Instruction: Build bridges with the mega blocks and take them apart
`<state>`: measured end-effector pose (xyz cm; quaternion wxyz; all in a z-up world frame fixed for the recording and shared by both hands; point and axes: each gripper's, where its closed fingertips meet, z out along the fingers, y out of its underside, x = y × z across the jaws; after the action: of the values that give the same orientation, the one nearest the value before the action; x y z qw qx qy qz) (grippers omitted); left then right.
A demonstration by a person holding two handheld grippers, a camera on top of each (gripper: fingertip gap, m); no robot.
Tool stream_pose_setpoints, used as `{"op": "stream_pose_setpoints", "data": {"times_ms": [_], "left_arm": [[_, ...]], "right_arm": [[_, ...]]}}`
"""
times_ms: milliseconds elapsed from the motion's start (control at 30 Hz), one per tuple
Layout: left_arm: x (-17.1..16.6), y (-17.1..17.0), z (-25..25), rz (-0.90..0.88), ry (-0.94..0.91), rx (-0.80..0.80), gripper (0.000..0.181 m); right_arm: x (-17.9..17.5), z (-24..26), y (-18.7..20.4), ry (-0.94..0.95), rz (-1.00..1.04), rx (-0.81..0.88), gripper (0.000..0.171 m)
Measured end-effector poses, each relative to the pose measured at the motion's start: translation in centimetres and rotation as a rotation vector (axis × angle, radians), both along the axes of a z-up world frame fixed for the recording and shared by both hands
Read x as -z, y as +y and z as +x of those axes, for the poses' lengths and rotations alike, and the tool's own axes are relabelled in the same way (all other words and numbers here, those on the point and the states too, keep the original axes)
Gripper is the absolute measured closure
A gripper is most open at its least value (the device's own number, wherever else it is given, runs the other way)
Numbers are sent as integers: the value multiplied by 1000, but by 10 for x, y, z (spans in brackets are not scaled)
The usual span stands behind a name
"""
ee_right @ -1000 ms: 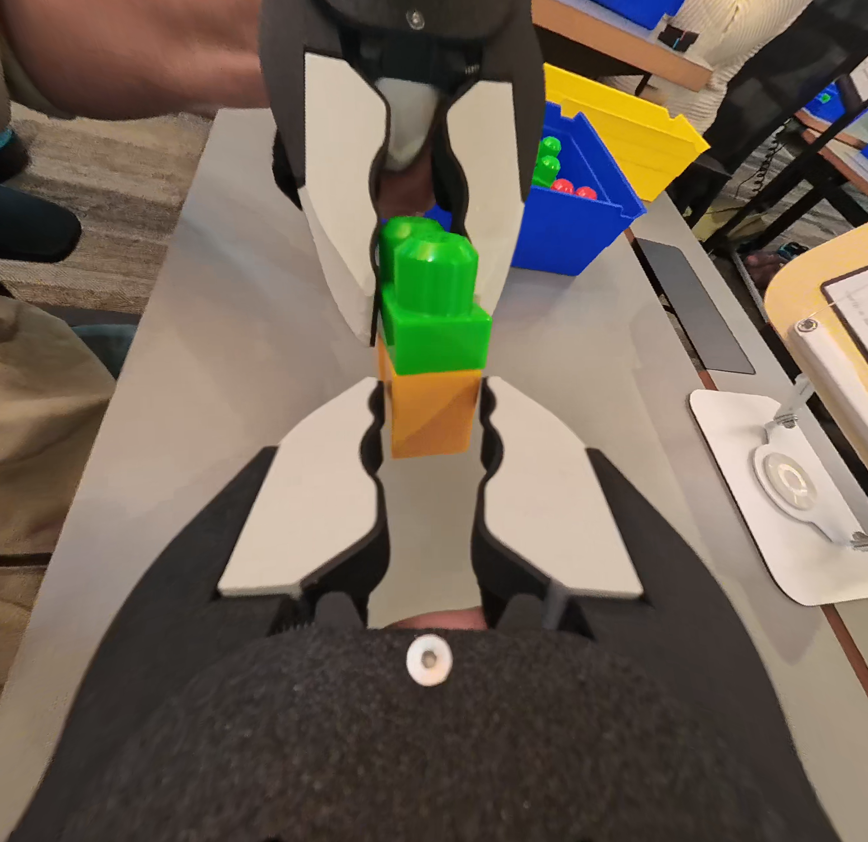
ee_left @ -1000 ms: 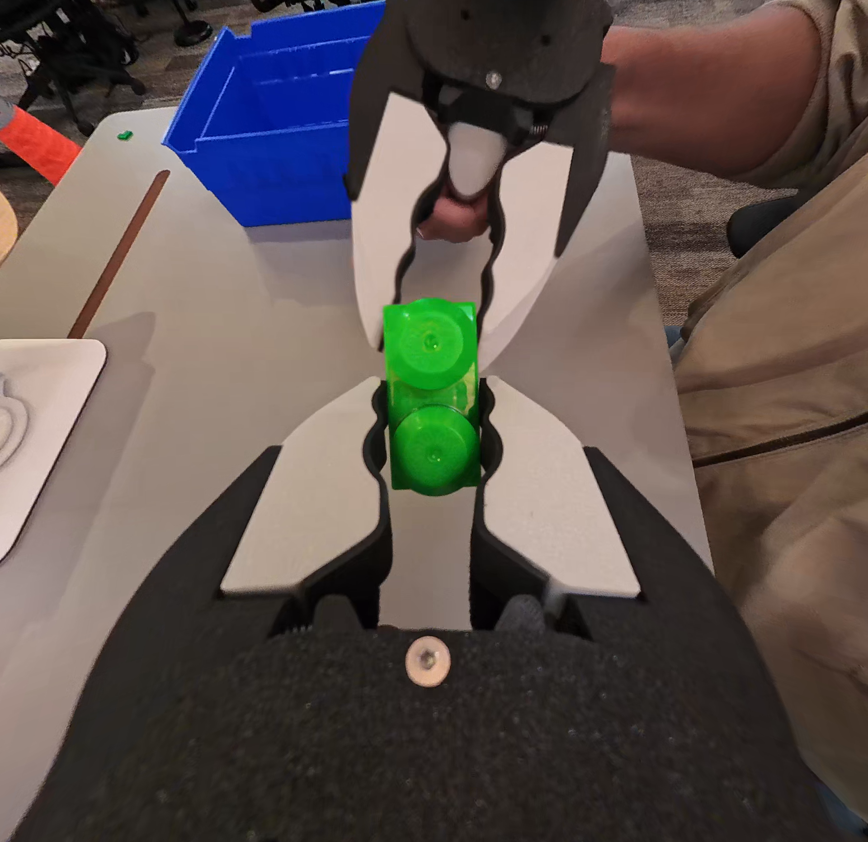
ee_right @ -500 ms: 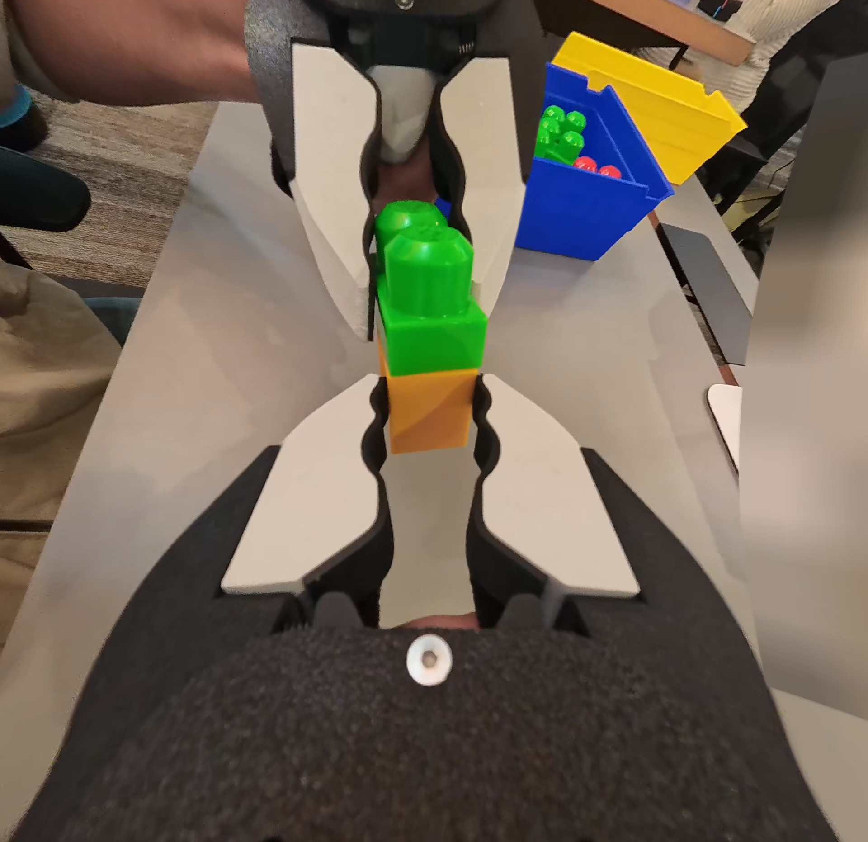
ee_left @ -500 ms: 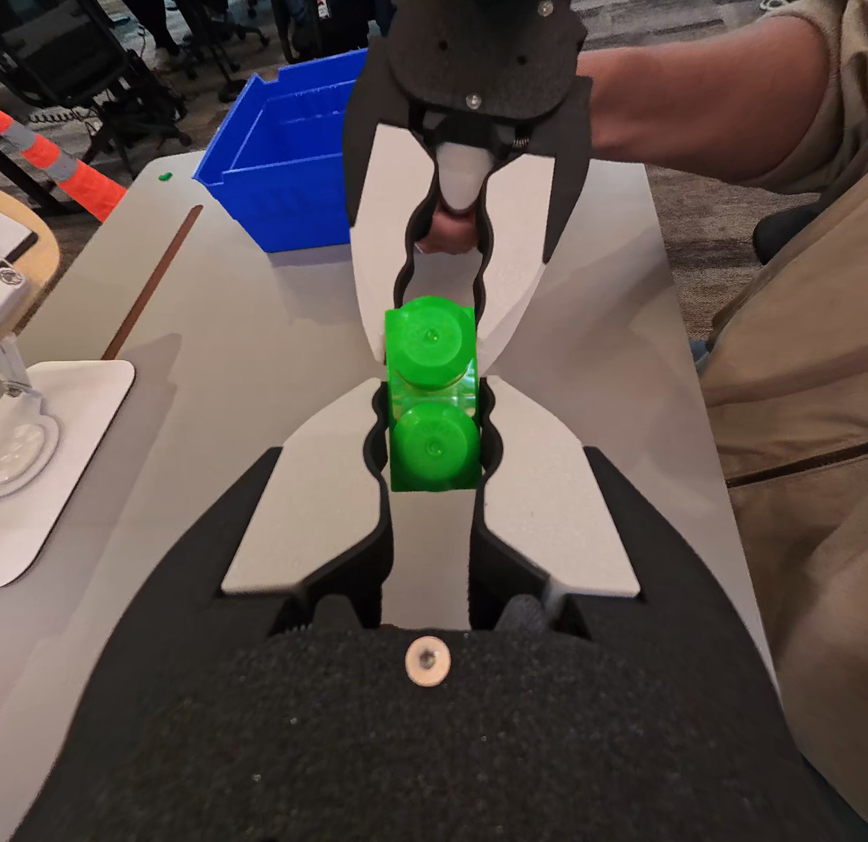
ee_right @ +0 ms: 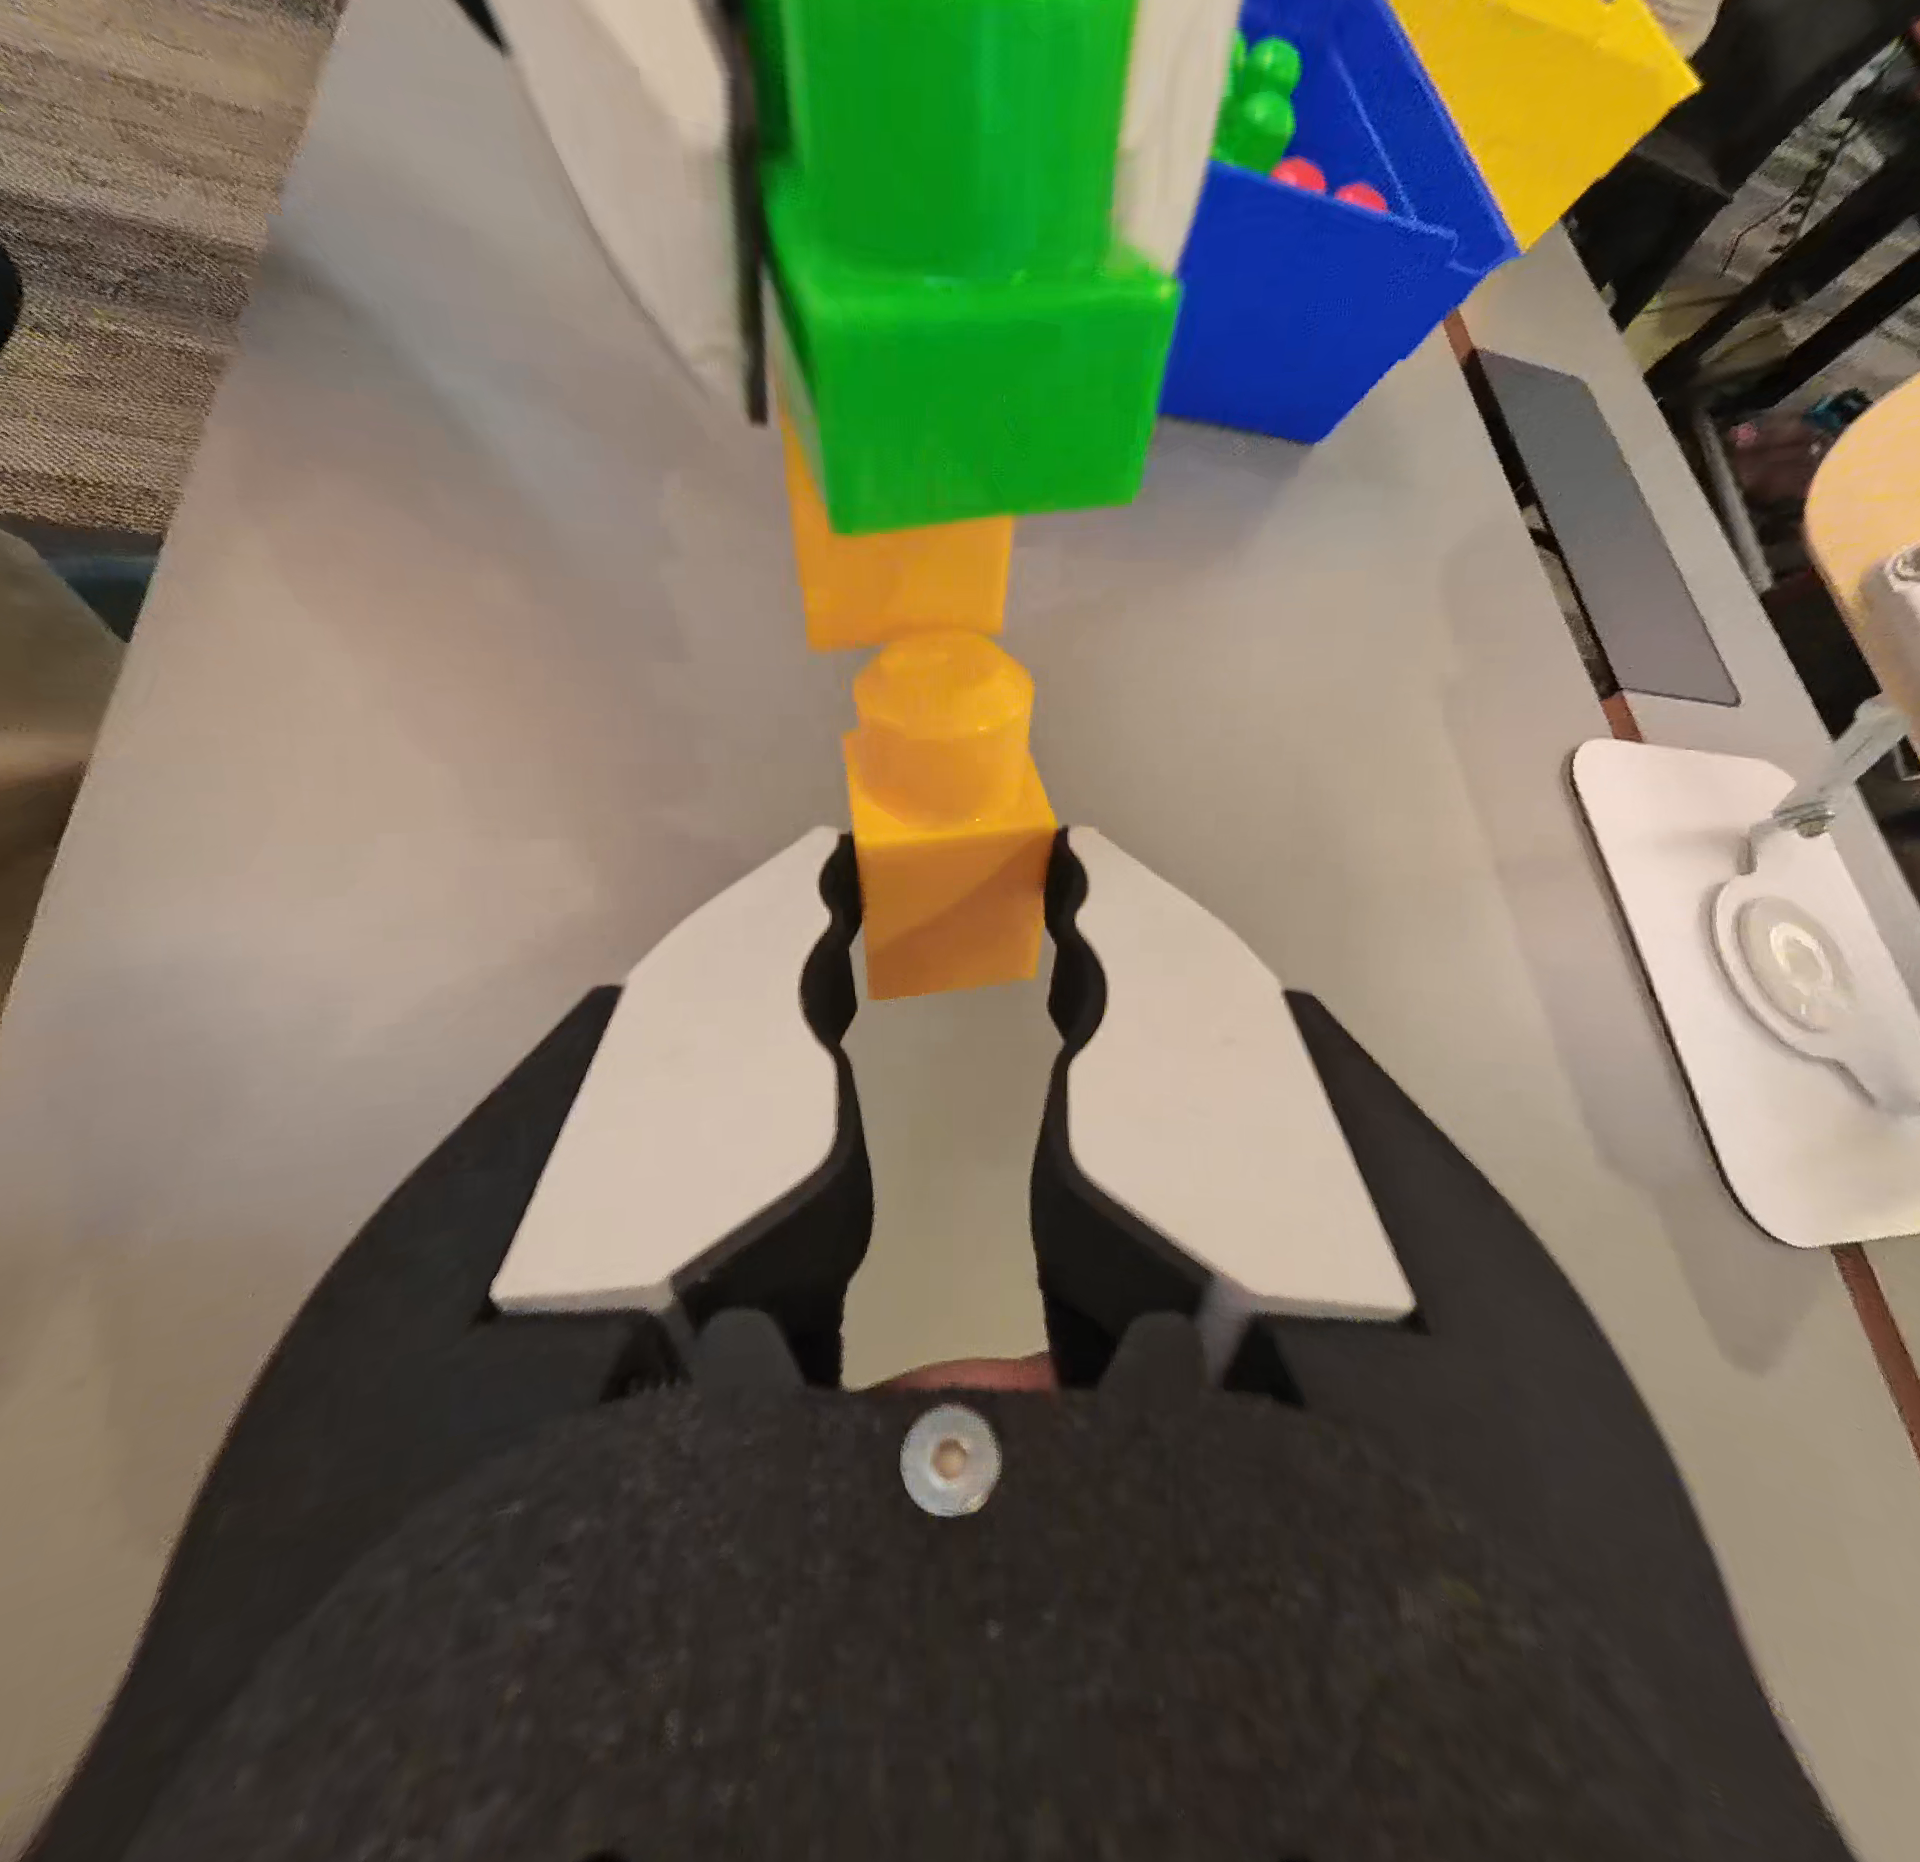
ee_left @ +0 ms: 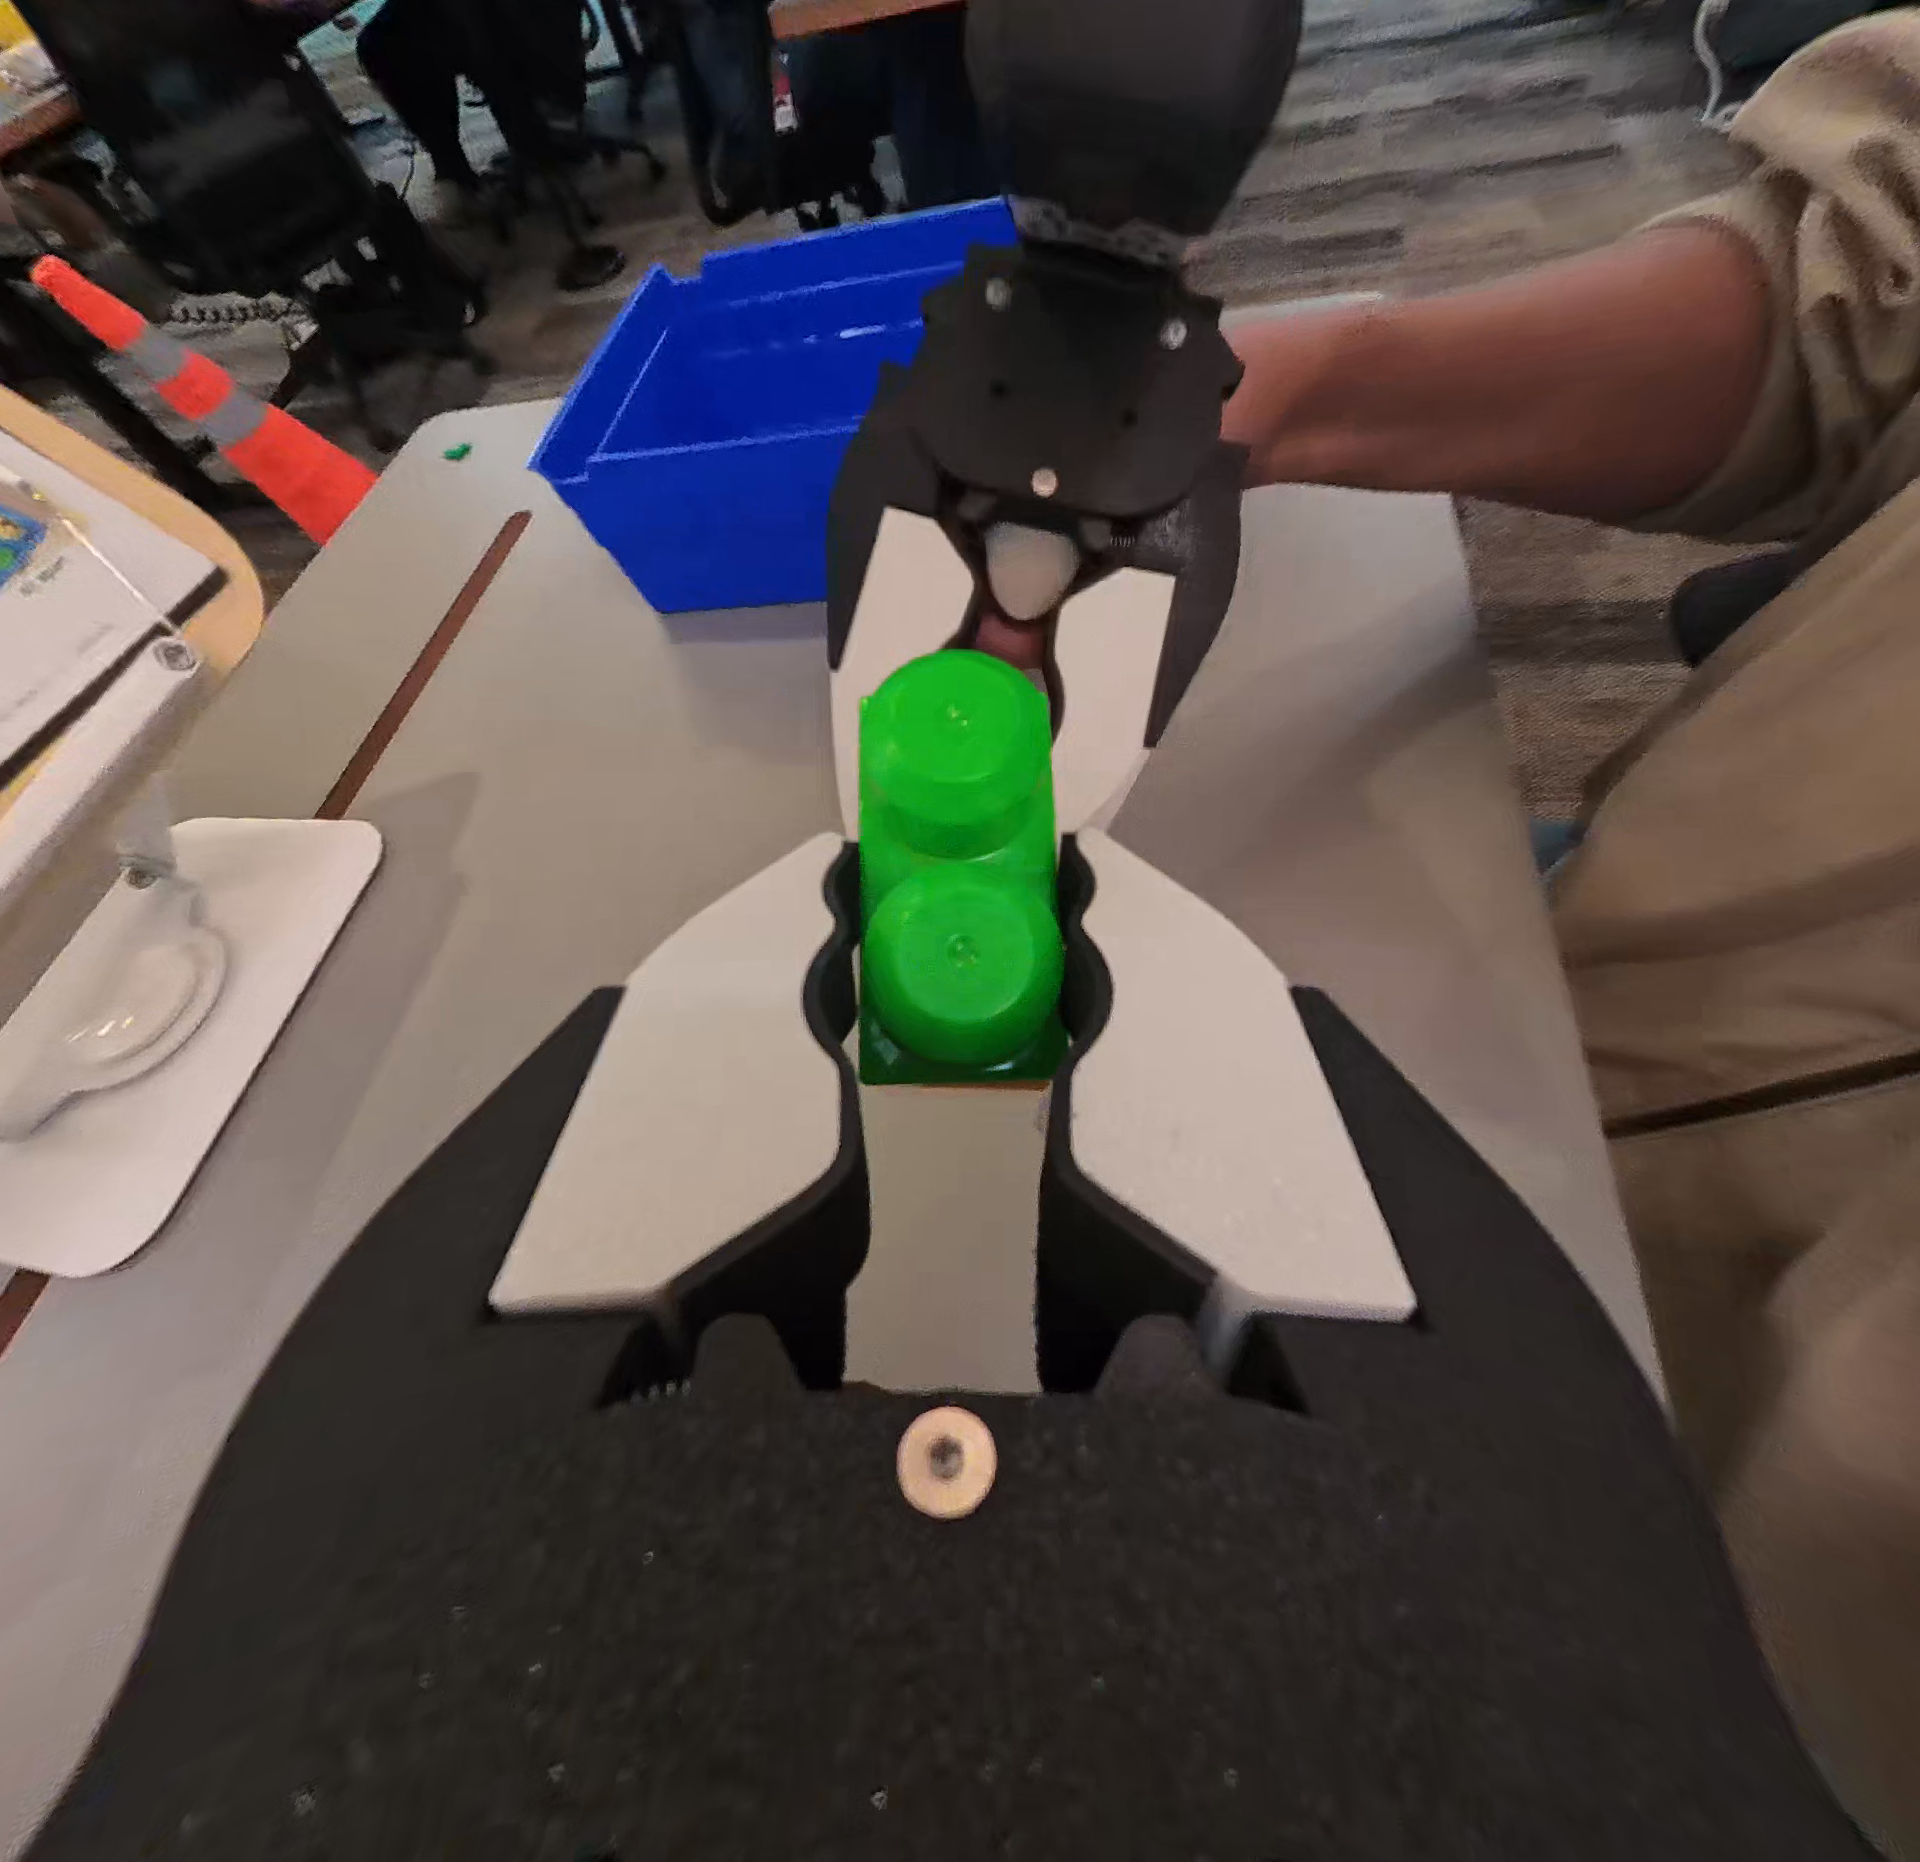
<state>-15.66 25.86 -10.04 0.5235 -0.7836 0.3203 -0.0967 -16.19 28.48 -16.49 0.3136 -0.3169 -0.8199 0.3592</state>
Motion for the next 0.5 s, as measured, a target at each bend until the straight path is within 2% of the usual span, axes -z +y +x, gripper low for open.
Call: {"op": "stream_pose_setpoints", "data": {"times_ms": [200, 333, 500], "left_arm": [[6, -3, -10, 0, -8, -31, 146], [12, -6, -21, -8, 5, -58, 146], [17, -7, -23, -20, -20, -64, 146]], "right_arm": [[5, 6, 21, -11, 0, 51, 136], [10, 11, 40, -13, -49, 155, 136], [33, 11, 53, -78, -119, 309, 136]]}}
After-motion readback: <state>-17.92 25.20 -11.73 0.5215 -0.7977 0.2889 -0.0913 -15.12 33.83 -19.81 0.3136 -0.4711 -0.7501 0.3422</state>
